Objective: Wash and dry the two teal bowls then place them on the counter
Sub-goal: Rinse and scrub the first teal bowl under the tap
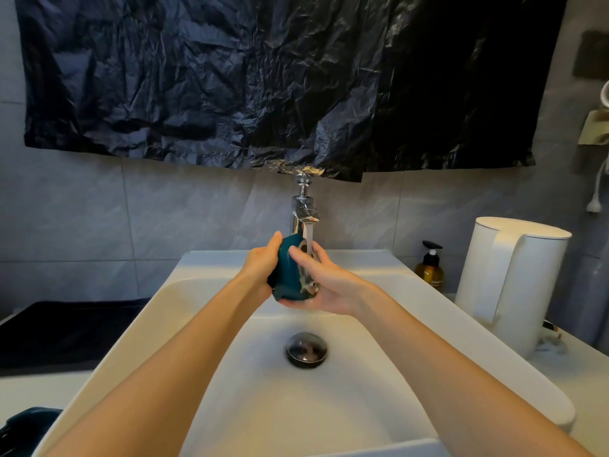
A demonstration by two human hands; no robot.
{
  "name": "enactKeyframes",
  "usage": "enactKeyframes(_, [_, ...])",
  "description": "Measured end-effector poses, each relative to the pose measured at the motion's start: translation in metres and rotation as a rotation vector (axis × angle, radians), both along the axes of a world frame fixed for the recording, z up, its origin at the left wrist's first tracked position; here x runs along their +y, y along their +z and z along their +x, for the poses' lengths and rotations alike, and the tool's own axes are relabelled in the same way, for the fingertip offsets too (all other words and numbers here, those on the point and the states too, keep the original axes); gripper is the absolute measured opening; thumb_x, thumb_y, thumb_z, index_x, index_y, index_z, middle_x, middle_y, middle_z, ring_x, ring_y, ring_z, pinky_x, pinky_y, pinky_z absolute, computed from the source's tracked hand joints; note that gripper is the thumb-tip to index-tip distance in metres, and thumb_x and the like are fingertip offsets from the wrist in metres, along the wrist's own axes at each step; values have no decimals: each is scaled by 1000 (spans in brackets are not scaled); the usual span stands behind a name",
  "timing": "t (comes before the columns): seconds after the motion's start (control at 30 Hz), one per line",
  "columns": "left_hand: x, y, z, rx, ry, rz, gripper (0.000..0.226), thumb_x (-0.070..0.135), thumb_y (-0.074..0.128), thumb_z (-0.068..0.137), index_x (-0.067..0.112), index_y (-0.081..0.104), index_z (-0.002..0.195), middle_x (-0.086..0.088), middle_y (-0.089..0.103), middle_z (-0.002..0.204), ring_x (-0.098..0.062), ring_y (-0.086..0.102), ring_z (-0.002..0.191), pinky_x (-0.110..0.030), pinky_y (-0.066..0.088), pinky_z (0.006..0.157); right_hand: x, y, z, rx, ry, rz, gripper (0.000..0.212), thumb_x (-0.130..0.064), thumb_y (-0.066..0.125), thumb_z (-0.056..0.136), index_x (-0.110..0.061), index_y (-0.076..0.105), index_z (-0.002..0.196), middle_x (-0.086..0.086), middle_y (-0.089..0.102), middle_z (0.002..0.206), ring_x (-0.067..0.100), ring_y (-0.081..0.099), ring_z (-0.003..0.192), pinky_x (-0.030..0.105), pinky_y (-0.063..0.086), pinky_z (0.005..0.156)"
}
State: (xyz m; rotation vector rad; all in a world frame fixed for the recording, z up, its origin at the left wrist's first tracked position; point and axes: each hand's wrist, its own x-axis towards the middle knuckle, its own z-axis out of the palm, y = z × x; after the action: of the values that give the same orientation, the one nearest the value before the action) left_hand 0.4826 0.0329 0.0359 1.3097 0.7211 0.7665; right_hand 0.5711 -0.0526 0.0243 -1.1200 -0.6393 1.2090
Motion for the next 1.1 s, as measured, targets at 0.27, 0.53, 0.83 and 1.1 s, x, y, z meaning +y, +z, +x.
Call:
enactKeyframes(0.27, [-4, 3, -1, -6, -48, 25, 43, 50, 42, 97, 12, 61, 106, -9, 66, 98, -22, 62, 88, -29, 51, 68, -2, 3, -8, 61, -69, 29, 78, -28, 86, 67, -43, 42, 128, 13, 43, 131, 44, 49, 116, 55, 55, 81])
enactKeyframes(0.53, [-13, -18, 4, -15, -42, 234, 43, 50, 48, 94, 11, 65, 103, -7, 70, 96, -15, 65, 86, -19, 48, 61, -10, 13, -16, 433, -169, -130, 70, -45, 88, 59, -10, 54, 111, 23, 44, 119, 43, 42, 116, 41, 61, 70])
enactKeyframes(0.83, [-2, -6, 2, -133, 47, -51, 36, 43, 46, 97, 12, 64, 92, -11, 66, 95, -23, 63, 88, -40, 52, 84, 0, -2, -3, -129, 23, -21, 55, -46, 64, 85, -46, 36, 133, 8, 52, 131, 32, 59, 113, 45, 52, 94])
enactKeyframes(1.1, [-1, -2, 5, -97, 31, -46, 44, 46, 39, 98, 10, 60, 112, -14, 65, 107, -30, 61, 101, -44, 53, 90, 8, -10, -3, -128, -73, 107, 88, -31, 86, 65, -54, 33, 131, 6, 41, 138, 38, 52, 117, 55, 54, 85])
